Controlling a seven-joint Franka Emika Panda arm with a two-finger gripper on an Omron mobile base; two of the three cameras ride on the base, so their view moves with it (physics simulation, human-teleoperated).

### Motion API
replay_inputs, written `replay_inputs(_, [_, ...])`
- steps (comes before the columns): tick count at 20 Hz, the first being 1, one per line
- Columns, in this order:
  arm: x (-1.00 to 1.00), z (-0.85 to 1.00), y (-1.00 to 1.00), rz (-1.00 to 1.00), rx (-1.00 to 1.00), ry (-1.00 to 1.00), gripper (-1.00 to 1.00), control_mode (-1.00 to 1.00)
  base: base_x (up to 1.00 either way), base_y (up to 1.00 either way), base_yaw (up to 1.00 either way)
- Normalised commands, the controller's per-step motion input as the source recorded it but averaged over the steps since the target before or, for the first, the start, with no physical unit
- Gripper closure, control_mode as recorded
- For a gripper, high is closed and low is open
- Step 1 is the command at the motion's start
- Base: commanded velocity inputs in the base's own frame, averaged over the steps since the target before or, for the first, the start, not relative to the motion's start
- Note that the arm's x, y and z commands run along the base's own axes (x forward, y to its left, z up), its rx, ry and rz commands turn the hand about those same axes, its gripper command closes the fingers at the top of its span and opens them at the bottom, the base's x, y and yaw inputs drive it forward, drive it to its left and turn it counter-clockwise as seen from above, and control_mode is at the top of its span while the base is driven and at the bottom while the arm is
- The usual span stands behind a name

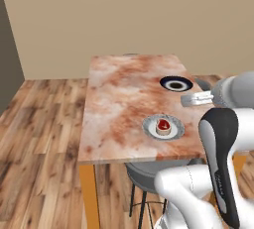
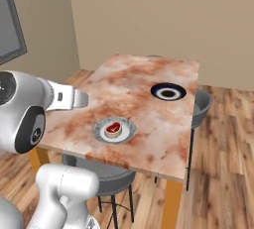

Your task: Transport the steak and onion to the fridge. Place the steak on the rack containing meat and place the onion on the rack containing the vegetable, ensuring meats and vegetables are on different racks.

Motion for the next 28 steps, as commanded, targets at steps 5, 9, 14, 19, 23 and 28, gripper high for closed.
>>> replay_inputs(5, [0.22, -0.22, -0.02, 0.0, -0.09, 0.5, -1.0, -1.0, 0.0, 0.0, 0.0])
replay_inputs(9, [0.0, -0.37, -0.06, 0.0, 0.01, 0.24, -1.0, -1.0, 0.0, 0.0, 0.0])
replay_inputs(14, [0.0, -0.46, -0.04, 0.0, 0.21, 0.04, -1.0, -1.0, 0.0, 0.0, 0.0])
replay_inputs(19, [0.26, -0.47, 0.0, -0.03, 0.0, 0.19, -1.0, -1.0, 0.0, 0.0, 0.0])
replay_inputs(23, [0.38, -0.46, 0.0, -0.04, 0.0, 0.42, -1.0, -1.0, 0.0, 0.0, 0.0])
replay_inputs(28, [0.37, -0.46, -0.03, -0.02, -0.02, 0.34, -1.0, -1.0, 0.0, 0.0, 0.0])
